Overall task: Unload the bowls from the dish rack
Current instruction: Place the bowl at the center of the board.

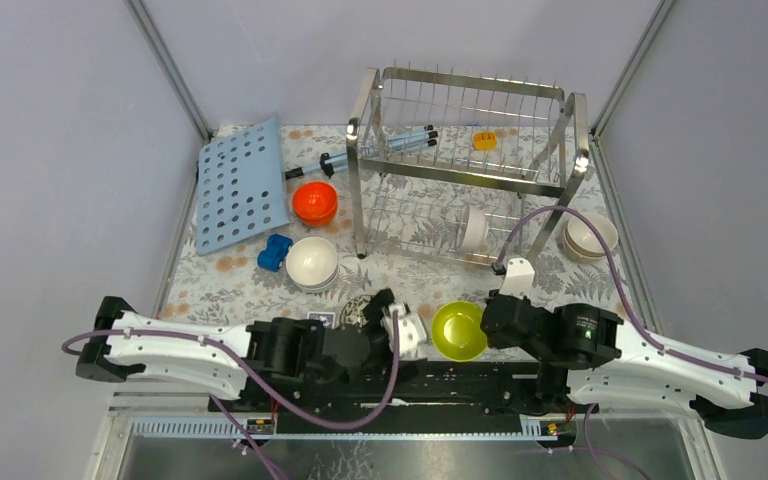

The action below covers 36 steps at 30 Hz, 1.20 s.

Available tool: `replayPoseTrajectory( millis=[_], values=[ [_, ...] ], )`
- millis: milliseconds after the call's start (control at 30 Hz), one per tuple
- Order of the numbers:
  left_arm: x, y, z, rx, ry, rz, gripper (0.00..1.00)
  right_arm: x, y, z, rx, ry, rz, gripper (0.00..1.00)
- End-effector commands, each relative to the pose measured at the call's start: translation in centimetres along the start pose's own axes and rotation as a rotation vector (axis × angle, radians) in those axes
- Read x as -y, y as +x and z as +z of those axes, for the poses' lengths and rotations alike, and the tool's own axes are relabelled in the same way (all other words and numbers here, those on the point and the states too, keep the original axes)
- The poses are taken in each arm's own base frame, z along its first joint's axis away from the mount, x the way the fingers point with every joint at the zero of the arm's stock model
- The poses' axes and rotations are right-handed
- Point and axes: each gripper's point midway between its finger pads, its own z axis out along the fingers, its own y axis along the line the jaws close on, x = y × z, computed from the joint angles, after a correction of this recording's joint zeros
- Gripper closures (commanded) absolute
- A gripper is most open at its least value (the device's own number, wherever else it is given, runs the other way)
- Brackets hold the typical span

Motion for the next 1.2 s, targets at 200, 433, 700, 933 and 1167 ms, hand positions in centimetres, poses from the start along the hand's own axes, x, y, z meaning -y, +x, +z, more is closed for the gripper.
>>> replayPoseTrajectory(
  millis=[200, 433, 700, 933, 1167],
  values=[
    [-5.4, -0.5, 2.7, 0.118, -0.287, -0.857, 0.01, 0.5, -0.4, 2.9, 0.102, 0.095, 0.163, 1.00],
    [-8.2, 8.5, 1.4, -0.023, -0.557, -1.231, 0.01, -1.1, 1.0, 5.7, 0.078, 0.088, 0.234, 1.00],
    [-8.9, 10.7, -0.4, -0.019, -0.640, -1.315, 0.01, -1.4, 2.7, 8.4, 0.004, 0.056, 0.357, 1.00],
    [-8.2, 11.0, 0.5, -0.082, -0.627, -1.270, 0.01, -1.0, 4.0, 9.3, -0.056, 0.068, 0.385, 1.00],
    [-8.0, 11.3, 1.1, -0.116, -0.629, -1.235, 0.01, -1.2, 4.7, 9.8, -0.093, 0.079, 0.369, 1.00]
  ],
)
